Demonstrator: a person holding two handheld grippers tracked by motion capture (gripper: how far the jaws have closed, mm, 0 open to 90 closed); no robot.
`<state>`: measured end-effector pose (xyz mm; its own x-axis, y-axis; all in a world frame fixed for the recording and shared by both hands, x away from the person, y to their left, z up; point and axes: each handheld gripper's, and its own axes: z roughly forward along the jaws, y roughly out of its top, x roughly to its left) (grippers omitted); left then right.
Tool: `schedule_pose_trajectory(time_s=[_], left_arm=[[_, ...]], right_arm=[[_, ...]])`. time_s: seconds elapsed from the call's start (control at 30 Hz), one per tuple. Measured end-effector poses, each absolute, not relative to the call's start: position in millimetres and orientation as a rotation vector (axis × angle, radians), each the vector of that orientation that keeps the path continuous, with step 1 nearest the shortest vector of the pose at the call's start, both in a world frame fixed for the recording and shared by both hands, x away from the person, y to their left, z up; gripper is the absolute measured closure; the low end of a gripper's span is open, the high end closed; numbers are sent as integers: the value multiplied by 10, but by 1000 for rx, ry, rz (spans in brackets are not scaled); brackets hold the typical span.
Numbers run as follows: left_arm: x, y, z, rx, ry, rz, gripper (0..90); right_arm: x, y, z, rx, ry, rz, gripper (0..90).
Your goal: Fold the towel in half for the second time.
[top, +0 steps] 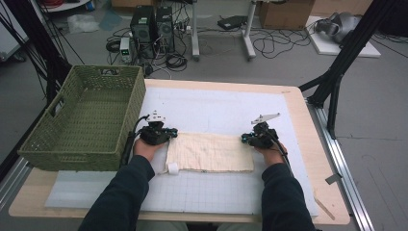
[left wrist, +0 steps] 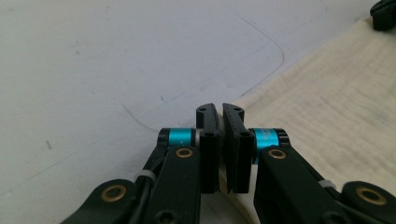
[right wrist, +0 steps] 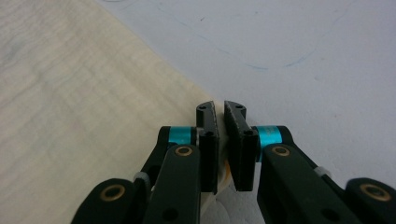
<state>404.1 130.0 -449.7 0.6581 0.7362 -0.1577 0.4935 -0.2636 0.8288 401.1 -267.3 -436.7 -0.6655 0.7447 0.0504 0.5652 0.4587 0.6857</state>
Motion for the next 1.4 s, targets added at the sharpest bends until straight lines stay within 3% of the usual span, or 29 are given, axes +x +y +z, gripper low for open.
schedule_pose_trajectory(time_s=[0.2, 0.6, 1.4], left_arm=[[4010, 1365, -4362, 1824, 931, 392, 853], [3823, 1359, -4235, 1815, 845, 383, 852], [3326, 1484, -4358, 1838, 797, 306, 844]], right_arm=[[3976, -2661, -4268, 1047, 2352, 1047, 843], [3709, -2748, -4251, 950, 2286, 1171, 844], [3146, -2795, -4226, 815, 2339, 1230, 841]])
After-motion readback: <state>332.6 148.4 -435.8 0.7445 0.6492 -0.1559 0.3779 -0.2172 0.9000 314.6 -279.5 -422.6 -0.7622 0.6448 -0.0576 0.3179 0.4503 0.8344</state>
